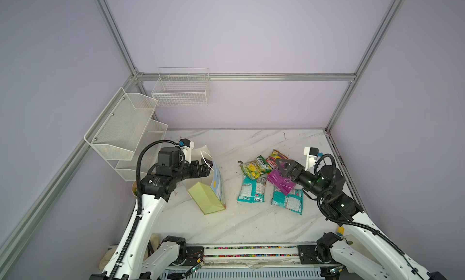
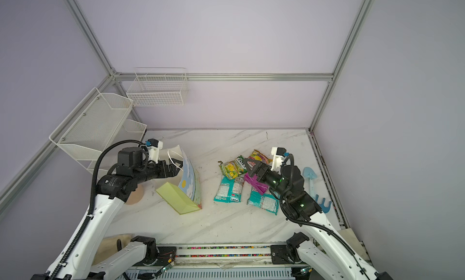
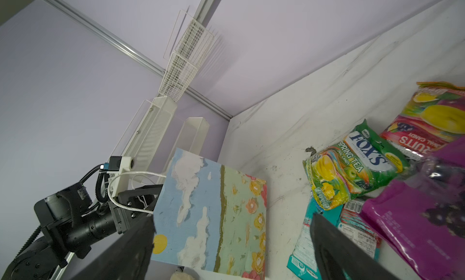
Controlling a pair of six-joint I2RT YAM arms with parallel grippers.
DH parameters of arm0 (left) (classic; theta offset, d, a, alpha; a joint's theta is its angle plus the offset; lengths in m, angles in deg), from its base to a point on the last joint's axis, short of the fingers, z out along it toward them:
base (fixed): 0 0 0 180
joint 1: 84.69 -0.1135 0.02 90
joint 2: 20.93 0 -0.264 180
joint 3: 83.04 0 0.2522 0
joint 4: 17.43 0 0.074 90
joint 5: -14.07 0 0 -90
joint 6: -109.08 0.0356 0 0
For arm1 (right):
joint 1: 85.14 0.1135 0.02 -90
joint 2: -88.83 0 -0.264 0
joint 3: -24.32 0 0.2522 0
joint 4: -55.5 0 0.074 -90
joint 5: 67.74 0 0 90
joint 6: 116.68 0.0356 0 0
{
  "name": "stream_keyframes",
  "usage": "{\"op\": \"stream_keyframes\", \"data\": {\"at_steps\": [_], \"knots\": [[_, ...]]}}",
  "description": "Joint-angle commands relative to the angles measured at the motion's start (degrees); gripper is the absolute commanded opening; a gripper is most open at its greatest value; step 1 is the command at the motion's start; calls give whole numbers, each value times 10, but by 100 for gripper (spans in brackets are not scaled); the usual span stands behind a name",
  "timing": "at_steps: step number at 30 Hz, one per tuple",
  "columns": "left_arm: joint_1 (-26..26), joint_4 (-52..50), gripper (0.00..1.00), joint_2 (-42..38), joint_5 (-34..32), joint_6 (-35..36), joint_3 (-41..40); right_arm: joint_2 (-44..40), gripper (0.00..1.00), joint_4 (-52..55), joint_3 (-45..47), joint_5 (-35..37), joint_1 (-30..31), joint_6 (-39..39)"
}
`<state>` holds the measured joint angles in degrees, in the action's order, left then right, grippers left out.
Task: Place the snacks into the paper bag
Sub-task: Place the paper bag at the center of the table.
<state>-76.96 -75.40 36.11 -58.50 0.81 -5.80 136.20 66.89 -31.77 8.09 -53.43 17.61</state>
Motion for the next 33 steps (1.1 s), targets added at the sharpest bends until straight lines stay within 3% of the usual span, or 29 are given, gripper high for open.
{"op": "stream_keyframes", "data": {"at_steps": [1,11,15,20,27,33], "knots": [[4,-15,100,-5,-4,13,62,45,97,-7,-55,51,55,-57],[6,-21,100,9,3,11,97,185,93,12,-214,164,239,-185],[7,-21,98,12,-3,11,93,249,84,47,-291,211,296,-227],[7,-21,93,-6,-14,7,80,291,72,61,-330,251,327,-242],[7,-1,72,-42,-18,9,79,355,74,95,-376,322,378,-274],[8,3,72,-33,4,-4,85,400,74,98,-409,367,402,-287]]}}
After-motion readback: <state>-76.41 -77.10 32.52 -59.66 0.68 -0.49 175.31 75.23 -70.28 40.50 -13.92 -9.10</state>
